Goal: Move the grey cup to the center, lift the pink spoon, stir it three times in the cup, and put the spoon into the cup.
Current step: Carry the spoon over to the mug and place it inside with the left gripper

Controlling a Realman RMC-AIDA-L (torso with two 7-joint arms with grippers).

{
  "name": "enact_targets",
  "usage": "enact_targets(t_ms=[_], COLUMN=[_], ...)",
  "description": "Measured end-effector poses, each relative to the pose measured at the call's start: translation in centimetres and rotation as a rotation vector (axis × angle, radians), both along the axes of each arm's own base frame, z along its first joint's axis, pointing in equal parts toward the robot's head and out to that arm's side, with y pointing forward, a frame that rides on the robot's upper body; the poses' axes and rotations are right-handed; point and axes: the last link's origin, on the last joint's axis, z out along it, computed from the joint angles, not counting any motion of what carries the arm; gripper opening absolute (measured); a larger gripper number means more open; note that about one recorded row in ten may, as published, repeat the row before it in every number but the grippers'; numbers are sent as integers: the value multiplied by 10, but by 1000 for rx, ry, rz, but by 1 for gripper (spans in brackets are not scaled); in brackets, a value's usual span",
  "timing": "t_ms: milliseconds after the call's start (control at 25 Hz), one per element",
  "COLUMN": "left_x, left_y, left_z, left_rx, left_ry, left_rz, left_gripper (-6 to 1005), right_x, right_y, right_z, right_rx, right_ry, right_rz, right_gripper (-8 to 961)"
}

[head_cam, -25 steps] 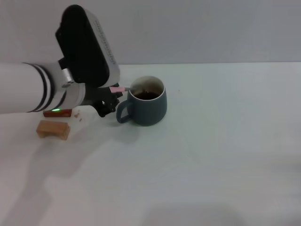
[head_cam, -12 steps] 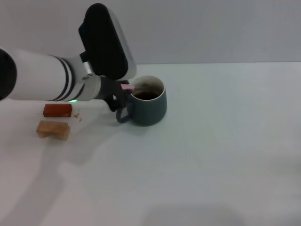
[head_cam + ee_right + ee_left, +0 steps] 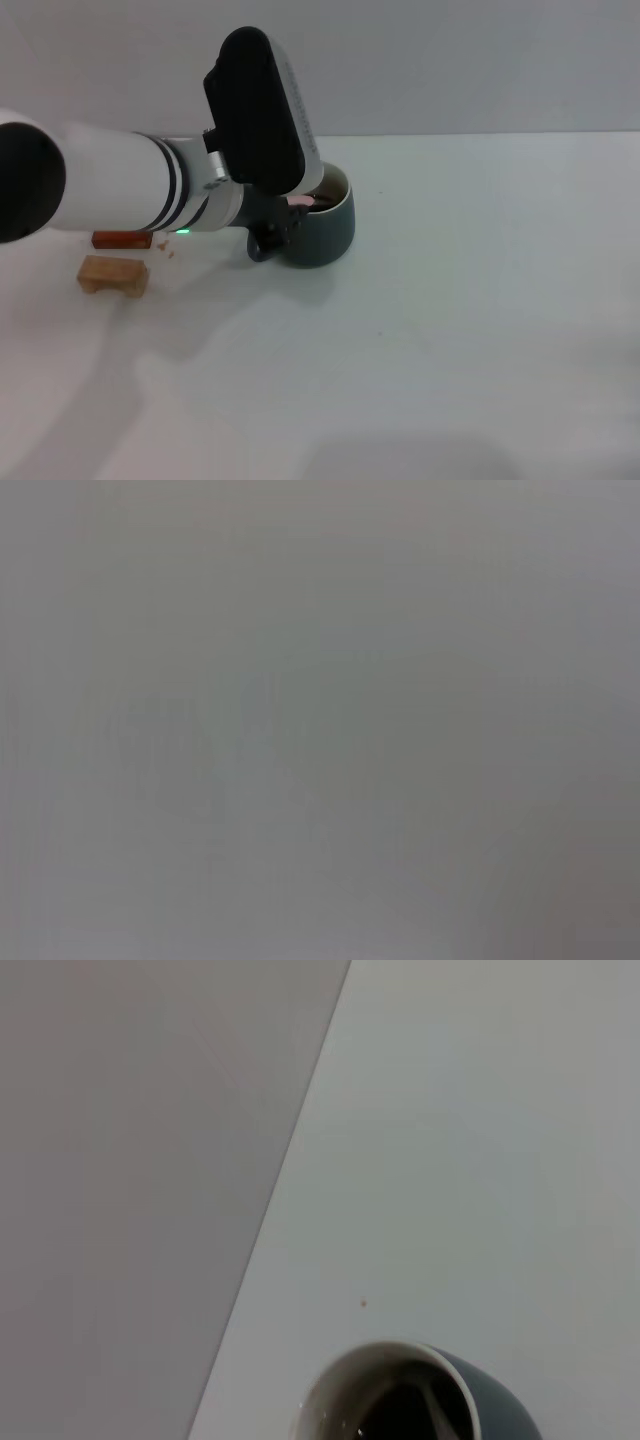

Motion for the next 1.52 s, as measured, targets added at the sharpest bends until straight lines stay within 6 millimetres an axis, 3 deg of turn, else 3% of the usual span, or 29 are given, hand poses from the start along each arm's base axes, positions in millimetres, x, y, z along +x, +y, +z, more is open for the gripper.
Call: enact_targets(t_ms=[280, 560, 1120, 1520], left_x=[-11, -11, 12, -1], left_y=[-6, 2, 4, -7], left_z=[11, 18, 2, 6], left_rx=[28, 57, 26, 31], left_ry=[-8, -12, -16, -16], left_rz=[24, 29, -40, -13], left_gripper=[168, 174, 188, 198], right_x=[0, -1, 3, 1], right_y=[1, 1, -5, -1], right_z=[-1, -1, 0, 0], right_rx=[-3, -6, -1, -3], right_ry=[0, 0, -2, -4], right_rz=[2, 3, -14, -2], right_gripper=[0, -1, -2, -1])
